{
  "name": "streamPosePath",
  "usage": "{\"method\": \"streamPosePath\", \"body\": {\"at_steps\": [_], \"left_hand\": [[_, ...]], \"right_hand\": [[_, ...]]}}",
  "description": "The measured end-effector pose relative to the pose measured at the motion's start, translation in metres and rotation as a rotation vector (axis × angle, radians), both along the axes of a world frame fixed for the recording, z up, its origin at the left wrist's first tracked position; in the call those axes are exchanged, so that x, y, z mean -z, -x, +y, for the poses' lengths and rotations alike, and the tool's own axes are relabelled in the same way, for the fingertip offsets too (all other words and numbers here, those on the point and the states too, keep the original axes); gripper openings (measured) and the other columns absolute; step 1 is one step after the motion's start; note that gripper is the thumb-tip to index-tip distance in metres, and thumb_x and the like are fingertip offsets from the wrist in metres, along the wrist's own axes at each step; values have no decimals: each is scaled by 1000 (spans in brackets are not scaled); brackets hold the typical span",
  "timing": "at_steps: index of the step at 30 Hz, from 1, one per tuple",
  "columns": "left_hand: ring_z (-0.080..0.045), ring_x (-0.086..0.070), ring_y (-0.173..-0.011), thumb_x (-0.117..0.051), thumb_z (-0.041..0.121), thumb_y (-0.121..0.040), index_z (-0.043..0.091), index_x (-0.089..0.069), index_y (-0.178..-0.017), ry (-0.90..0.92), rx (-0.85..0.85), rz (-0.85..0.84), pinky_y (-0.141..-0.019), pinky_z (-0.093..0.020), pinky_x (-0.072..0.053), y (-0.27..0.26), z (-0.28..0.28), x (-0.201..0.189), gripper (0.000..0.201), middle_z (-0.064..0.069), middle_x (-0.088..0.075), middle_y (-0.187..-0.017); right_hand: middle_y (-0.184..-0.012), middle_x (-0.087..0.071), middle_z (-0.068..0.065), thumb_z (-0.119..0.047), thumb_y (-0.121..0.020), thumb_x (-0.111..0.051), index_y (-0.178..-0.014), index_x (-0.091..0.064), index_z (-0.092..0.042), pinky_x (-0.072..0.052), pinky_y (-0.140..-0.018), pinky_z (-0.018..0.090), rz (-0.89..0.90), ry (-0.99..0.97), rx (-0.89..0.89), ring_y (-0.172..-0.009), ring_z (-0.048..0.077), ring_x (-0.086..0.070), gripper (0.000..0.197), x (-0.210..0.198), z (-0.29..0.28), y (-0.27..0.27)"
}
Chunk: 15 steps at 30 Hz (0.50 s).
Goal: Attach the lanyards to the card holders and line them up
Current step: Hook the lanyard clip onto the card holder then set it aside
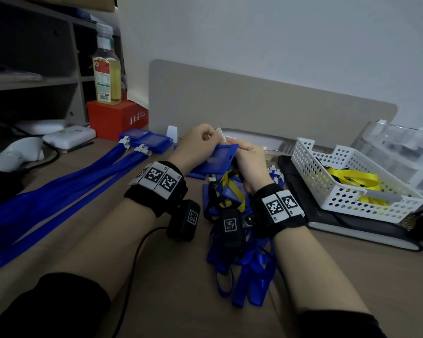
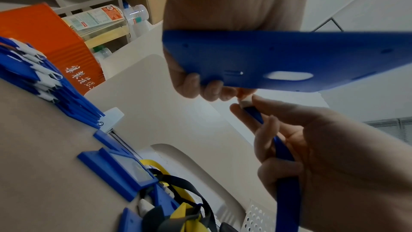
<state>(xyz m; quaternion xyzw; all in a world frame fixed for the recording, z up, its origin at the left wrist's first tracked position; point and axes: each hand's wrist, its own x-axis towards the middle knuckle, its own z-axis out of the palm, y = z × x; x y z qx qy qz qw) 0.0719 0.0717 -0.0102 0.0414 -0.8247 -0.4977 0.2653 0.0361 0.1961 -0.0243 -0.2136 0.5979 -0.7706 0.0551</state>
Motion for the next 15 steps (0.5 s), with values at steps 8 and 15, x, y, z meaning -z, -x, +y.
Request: {"method": "streamPosePath", "body": {"at_steps": [8, 15], "left_hand": [[-24, -64, -87, -35, 59, -96, 4, -66, -91, -87, 122, -104, -88, -44, -49, -2, 1, 3, 63, -10, -68, -88], [-32, -65, -96, -38, 43, -101, 1, -65, -105, -111, 164, -164, -92, -45, -48, -5, 1, 1, 50, -23, -67, -106]], "right_hand": [[-98, -71, 18, -16, -90, -64, -106, -71, 1, -56, -79, 34, -26, 24, -82, -88, 24, -68, 24, 4, -3, 5], [-93, -68, 9, -17, -94, -57, -108, -70, -7, -50, -69, 25, 8, -29, -15, -80, 19, -58, 22, 4, 1, 11]]}}
